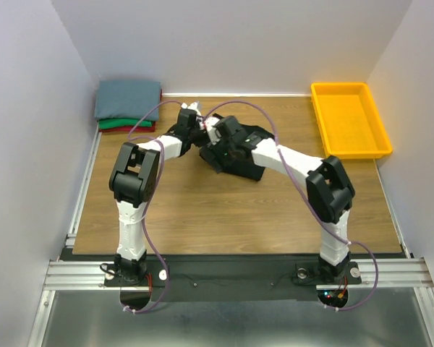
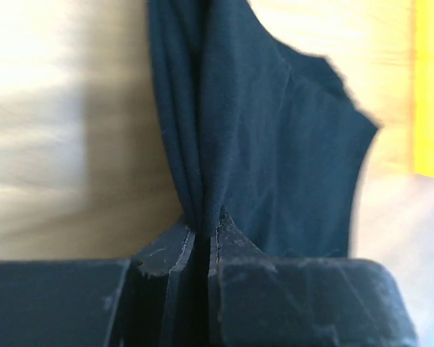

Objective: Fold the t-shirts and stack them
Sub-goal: Neatly place the folded tshirt to the corner

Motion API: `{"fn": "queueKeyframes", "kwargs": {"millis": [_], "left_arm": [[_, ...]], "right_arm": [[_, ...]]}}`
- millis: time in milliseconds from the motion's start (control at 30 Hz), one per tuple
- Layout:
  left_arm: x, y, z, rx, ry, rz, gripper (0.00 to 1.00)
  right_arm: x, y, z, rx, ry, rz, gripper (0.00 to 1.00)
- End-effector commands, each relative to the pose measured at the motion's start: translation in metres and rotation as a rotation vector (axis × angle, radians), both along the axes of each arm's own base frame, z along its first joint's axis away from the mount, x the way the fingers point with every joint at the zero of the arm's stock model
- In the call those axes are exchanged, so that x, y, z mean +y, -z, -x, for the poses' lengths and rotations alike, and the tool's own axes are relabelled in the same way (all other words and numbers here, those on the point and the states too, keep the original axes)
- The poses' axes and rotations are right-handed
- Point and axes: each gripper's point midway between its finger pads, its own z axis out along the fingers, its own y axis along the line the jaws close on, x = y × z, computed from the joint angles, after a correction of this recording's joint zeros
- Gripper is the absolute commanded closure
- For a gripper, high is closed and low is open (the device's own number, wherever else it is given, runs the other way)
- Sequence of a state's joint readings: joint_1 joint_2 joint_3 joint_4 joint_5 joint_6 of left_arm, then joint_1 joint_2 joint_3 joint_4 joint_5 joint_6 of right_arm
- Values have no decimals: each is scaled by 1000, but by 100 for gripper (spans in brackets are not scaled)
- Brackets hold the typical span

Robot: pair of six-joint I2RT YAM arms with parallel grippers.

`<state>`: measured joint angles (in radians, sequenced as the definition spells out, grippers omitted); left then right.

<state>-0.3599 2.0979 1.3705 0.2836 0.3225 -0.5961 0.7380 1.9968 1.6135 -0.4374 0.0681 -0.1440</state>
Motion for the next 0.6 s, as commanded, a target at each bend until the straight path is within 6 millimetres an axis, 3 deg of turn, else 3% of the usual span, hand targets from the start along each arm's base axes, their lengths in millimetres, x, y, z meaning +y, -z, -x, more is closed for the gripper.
{"fn": "queueKeyframes", "kwargs": {"millis": [0, 133, 200, 233, 300, 333, 400, 433, 467, 533, 567], "left_arm": [[52, -25, -34, -172, -51, -314, 100], [83, -49, -70, -290, -56, -506, 100], [98, -59, -83, -323, -43, -561, 100], [101, -75, -92, -363, -53, -574, 100], [120, -83, -104, -389, -62, -666, 100], [125, -105, -116, -429, -85, -679, 100], [137, -101, -123, -402, -80, -719, 100], [145, -125, -134, -434, -114, -714, 100], [151, -119, -137, -408, -110, -727, 100], [165, -143, -147, -437, -153, -727, 100], [170, -145, -149, -439, -163, -727, 99]], "right_arm": [[-50, -59, -28, -103, 150, -87, 0], [-99, -67, -33, -120, 230, -72, 0], [-110, -66, -32, -119, 242, -63, 0], [-117, -66, -33, -124, 254, -53, 0], [-124, -64, -28, -121, 259, -43, 0], [-125, -63, -27, -120, 260, -42, 0], [-126, -61, -24, -115, 257, -42, 0], [-127, -60, -23, -108, 257, -43, 0], [-127, -58, -22, -103, 257, -42, 0], [-129, -55, -22, -98, 259, -37, 0], [-128, -54, -22, -96, 259, -39, 0]]}}
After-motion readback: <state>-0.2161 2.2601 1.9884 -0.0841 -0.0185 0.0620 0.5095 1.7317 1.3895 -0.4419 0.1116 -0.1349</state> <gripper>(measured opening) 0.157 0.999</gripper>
